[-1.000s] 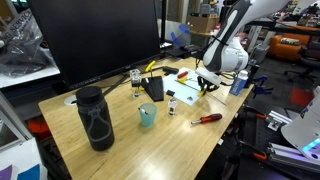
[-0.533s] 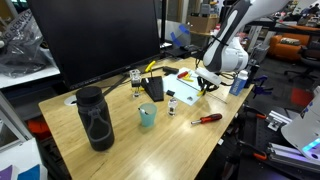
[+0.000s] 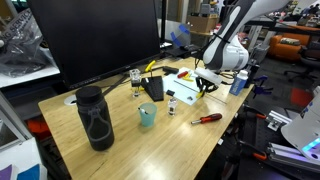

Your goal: Remove one yellow object from the table and put it on the black rack

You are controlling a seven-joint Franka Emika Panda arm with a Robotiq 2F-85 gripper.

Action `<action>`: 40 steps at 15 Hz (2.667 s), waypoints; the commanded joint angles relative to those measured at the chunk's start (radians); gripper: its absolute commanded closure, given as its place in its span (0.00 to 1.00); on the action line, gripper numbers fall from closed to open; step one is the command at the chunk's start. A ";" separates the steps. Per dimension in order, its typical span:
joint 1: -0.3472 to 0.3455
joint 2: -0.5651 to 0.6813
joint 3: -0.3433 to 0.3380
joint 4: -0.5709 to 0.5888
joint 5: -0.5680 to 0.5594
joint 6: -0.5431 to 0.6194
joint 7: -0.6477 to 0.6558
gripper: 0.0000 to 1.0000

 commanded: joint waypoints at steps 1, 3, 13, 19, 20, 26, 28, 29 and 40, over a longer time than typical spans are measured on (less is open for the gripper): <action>-0.020 -0.071 0.004 -0.028 -0.044 -0.083 -0.018 0.96; -0.026 -0.087 0.002 -0.033 -0.064 -0.108 -0.014 0.96; -0.050 -0.101 0.010 -0.015 -0.039 -0.199 -0.085 0.44; -0.051 -0.100 0.011 -0.011 -0.033 -0.213 -0.099 0.02; -0.051 -0.100 0.011 -0.011 -0.032 -0.214 -0.098 0.00; -0.058 -0.098 0.030 -0.017 0.023 -0.171 -0.104 0.43; -0.066 -0.100 0.050 -0.021 0.088 -0.151 -0.126 0.56; -0.068 -0.097 0.057 -0.020 0.118 -0.146 -0.140 0.63; -0.060 -0.076 0.046 -0.019 0.185 -0.133 -0.168 0.95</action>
